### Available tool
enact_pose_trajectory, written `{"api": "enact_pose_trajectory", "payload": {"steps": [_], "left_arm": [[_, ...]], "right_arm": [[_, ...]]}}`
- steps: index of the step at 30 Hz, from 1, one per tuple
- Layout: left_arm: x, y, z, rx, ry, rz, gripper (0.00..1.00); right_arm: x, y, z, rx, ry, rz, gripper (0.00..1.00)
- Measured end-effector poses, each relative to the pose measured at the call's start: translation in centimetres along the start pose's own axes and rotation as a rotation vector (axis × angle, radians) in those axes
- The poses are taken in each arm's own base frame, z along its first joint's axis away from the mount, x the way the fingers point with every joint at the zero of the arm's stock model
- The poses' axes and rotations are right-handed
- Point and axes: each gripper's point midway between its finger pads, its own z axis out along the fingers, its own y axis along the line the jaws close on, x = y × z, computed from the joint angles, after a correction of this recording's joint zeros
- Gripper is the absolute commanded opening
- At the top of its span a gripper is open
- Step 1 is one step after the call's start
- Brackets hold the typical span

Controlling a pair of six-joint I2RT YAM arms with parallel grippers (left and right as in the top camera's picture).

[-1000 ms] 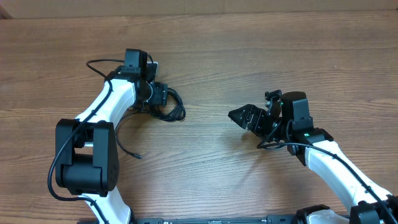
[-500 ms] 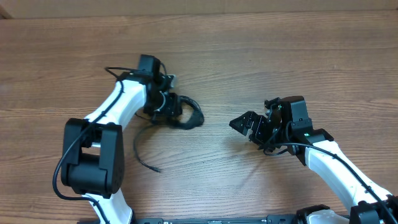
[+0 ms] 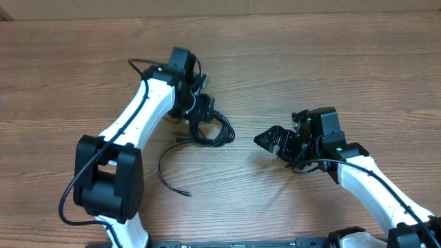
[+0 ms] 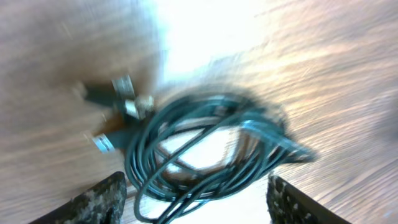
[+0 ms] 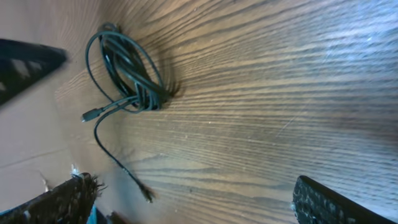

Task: Untangle cables
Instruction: 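Lift the cable coil with the left gripper and hold it up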

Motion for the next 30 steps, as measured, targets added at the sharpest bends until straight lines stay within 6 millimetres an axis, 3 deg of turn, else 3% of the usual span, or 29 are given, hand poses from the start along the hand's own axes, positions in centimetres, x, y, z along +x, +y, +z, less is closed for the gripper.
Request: {"api": "enact_pose_trajectory", "payload": {"steps": [1, 5, 6, 7, 8, 14, 19, 20, 27, 30], "left_arm": [[-0.7, -0.3, -0.7, 0.001, -0.025, 0.007, 0.63], [-1.2, -0.1, -1.7, -0.024, -0.049, 0.005, 0.51], [-1.0, 0.2, -1.6, -0.039, -0.042, -0.005, 0.4], [-0.8, 0.4, -1.6, -0.051, -0.037, -0.011, 0.18], [-0.6, 0.6, -1.5, -0.061, -0.031, -0.019, 0.04], [0.9, 1.0, 0.1, -0.067, 0.004, -0.022, 0.07], [2.4, 1.6, 2.1, -0.081, 0.025, -0.022, 0.43], [2.4, 1.8, 2.3, -0.084, 0.021, -0.017, 0.46], [3.0, 2.6, 4.0, -0.097, -0.001, -0.027, 0.45], [3.6, 3.0, 5.0, -0.103, -0.008, -0.042, 0.36]], "right_arm": [[-0.1, -0.1, 0.0, 0.008, -0.006, -0.003, 0.97], [-0.5, -0.6, 0.0, 0.037, -0.03, -0.01, 0.49], [-0.6, -0.7, 0.0, 0.042, -0.033, -0.009, 0.28], [-0.6, -0.8, 0.0, 0.047, -0.037, -0.009, 0.11], [-0.6, -0.9, 0.0, 0.051, -0.038, -0.013, 0.04], [-0.6, -1.2, 0.0, 0.066, -0.038, -0.02, 0.04], [-0.7, -1.3, -0.1, 0.072, -0.042, -0.041, 0.18], [-0.7, -1.3, -0.1, 0.072, -0.044, -0.046, 0.19], [-0.3, -1.6, -0.1, 0.087, -0.028, -0.039, 0.21], [-0.1, -1.8, -0.1, 0.091, -0.021, -0.034, 0.21]]}}
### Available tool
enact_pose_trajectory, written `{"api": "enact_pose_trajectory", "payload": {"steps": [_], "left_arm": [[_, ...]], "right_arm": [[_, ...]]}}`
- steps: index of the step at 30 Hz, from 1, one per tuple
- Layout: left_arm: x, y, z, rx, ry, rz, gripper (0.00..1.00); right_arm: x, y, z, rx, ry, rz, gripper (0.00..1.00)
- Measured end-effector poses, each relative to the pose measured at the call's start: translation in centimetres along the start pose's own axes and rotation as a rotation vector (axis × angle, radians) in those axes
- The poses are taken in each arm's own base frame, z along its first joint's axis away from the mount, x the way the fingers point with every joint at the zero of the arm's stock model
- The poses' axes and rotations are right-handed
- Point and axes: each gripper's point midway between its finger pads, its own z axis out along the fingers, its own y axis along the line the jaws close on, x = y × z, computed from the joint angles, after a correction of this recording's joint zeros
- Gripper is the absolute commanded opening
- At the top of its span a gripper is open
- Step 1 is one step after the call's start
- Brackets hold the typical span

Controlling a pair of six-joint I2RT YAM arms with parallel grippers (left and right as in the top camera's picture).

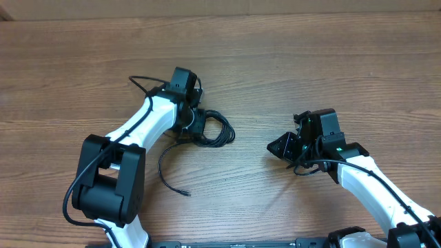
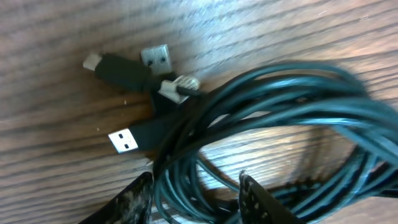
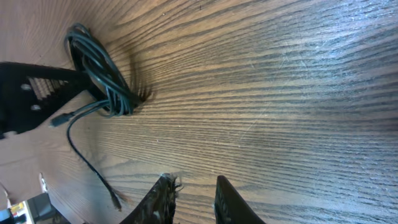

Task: Untangle cables
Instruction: 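Lift the cable coil with the left gripper and hold it up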

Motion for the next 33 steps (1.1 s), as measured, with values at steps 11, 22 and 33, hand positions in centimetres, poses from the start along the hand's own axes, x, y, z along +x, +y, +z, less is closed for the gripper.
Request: {"api": "enact_pose_trajectory", "payload": {"steps": [11, 22, 33], "left_arm": [[-0.4, 0.0, 1.4, 0.02, -0.073, -0.008, 0.05], [-0.7, 0.0, 1.5, 0.023, -0.089, -0.005, 0.06], [-0.7, 0.0, 1.5, 0.024, -0.089, -0.005, 0.06]], "right_arm": [[0.0, 0.0, 0.0, 0.002, -0.001, -0.003, 1.0], [0.0, -0.2, 0.0, 0.012, -0.001, -0.003, 1.0], [0.0, -0.2, 0.0, 0.012, -0.001, -0.003, 1.0]]}}
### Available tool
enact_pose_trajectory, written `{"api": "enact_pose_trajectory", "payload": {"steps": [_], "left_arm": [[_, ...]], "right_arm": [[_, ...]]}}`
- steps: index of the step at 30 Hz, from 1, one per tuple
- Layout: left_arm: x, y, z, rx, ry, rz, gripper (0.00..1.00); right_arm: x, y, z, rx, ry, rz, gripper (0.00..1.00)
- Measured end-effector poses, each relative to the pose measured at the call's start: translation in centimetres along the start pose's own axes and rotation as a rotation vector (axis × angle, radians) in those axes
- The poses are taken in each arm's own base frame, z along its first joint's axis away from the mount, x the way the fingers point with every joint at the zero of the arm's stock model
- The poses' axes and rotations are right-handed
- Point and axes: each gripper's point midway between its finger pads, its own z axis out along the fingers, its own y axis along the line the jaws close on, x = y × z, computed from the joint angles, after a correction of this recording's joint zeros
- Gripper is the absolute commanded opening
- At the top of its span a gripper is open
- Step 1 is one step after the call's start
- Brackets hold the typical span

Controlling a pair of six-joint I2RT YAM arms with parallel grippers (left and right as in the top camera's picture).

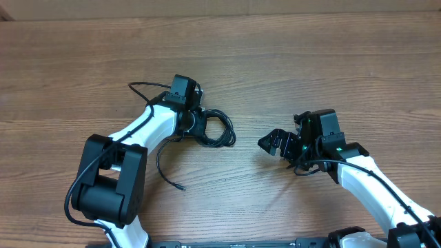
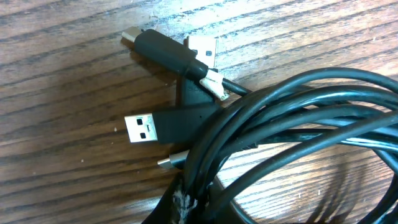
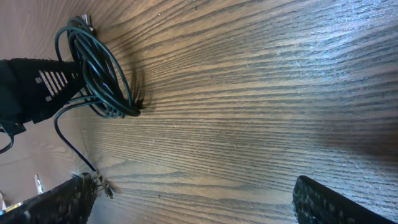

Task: Untangle cables
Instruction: 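Lift the cable coil with the left gripper and hold it up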

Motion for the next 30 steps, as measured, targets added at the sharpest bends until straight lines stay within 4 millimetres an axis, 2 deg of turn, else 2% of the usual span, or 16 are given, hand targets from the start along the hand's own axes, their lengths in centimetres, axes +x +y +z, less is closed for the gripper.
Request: {"api": "enact_pose_trajectory", "payload": {"steps": [14, 19, 25, 27, 30], "left_arm": [[0.3, 0.1, 0.0, -0.002, 0.011, -0.002, 0.08], [0.4, 0.1, 0.0, -0.002, 0.016, -0.003, 0.05], [1.2, 0.1, -0.9, -0.016, 0.083, -0.013, 0.04], [0.8, -0.1, -1.6, -0.018, 0.094, -0.012, 0.04], [-1.2, -0.7, -3.1, -0.013, 0.067, -0.002, 0.04]], "right_arm": [[0.0, 0.0, 0.0, 0.0, 0.0, -0.001, 1.0], [0.0, 0.0, 0.0, 0.0, 0.0, 0.0, 1.0], [0.0, 0.0, 0.0, 0.001, 0.0, 0.0, 1.0], [0.0, 0.0, 0.0, 0.001, -0.001, 0.0, 1.0], [0.0, -0.1, 0.0, 0.003, -0.002, 0.0, 1.0]]}}
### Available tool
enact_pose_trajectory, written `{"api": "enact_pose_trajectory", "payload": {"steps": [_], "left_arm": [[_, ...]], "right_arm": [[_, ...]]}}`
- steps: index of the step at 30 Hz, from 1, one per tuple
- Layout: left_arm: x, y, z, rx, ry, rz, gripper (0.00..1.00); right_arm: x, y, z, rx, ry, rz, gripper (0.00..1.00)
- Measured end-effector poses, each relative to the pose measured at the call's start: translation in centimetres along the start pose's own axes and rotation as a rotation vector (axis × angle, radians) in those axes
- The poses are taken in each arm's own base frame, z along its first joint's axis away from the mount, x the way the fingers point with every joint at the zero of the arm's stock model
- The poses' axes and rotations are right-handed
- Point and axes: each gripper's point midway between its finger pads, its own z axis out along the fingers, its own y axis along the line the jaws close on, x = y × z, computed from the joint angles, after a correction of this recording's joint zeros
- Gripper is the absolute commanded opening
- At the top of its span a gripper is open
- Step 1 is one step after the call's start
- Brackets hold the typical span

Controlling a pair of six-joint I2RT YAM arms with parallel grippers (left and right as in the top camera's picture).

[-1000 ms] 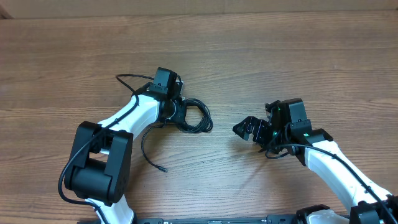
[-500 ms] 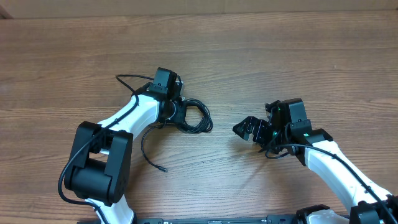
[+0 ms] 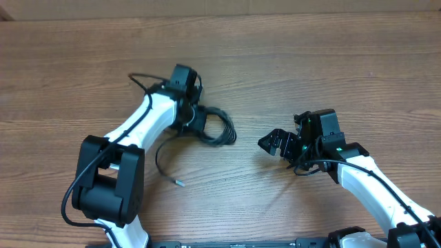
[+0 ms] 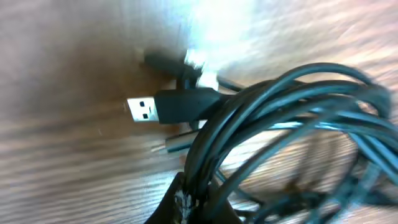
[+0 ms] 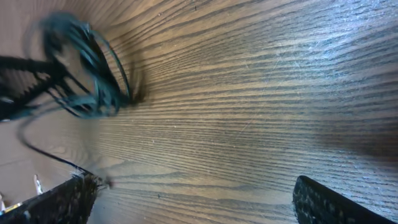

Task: Untangle cables
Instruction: 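Lift the cable coil with the left gripper and hold it up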

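Observation:
A tangled coil of dark cables (image 3: 215,128) lies left of the table's middle, with a loose tail curving down to a plug end (image 3: 178,182). My left gripper (image 3: 196,121) is shut on several strands at the coil's left side. In the left wrist view the left gripper (image 4: 194,205) pinches the cable strands (image 4: 273,118), and a USB plug (image 4: 144,107) sticks out to the left; this view is blurred. My right gripper (image 3: 273,142) stands open to the right of the coil, apart from it. In the right wrist view the coil (image 5: 84,81) is far off and smeared.
The wooden table (image 3: 331,62) carries only the cables and both arms. A thin black lead (image 3: 141,81) loops off the left arm near its wrist. The right gripper's fingers (image 5: 329,200) frame bare wood.
My left gripper, still shut on the strands, has shifted a little toward the far edge, and the coil and its tail followed. The right arm has not moved.
My left gripper was open over the coil while the right one stood open. Then the left fingers were closing around strands and the right fingers were nearly together. Then the left was shut on the strands and the right open again. Now the coil has shifted slightly.

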Motion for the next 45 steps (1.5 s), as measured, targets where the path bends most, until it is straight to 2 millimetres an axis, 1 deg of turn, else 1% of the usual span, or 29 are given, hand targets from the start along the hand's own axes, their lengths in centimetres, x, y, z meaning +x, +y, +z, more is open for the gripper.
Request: {"api": "enact_pose_trajectory", "payload": {"steps": [2, 4, 6, 17, 45], "left_arm": [[-1.6, -0.5, -1.1, 0.007, -0.039, 0.013, 0.04], [-2.5, -0.7, -1.7, 0.011, -0.063, 0.021, 0.04], [-3.0, -0.8, -2.0, 0.012, -0.075, 0.026, 0.04], [-1.8, -0.6, -1.9, 0.004, -0.027, 0.019, 0.04], [-1.7, -0.6, -1.9, 0.004, -0.024, 0.018, 0.04]], "right_arm": [[0.0, 0.0, 0.0, 0.0, 0.0, 0.0, 1.0], [0.0, 0.0, 0.0, 0.0, 0.0, 0.0, 1.0], [0.0, 0.0, 0.0, 0.0, 0.0, 0.0, 1.0], [0.0, 0.0, 0.0, 0.0, -0.001, 0.0, 1.0], [0.0, 0.0, 0.0, 0.0, 0.0, 0.0, 1.0]]}}
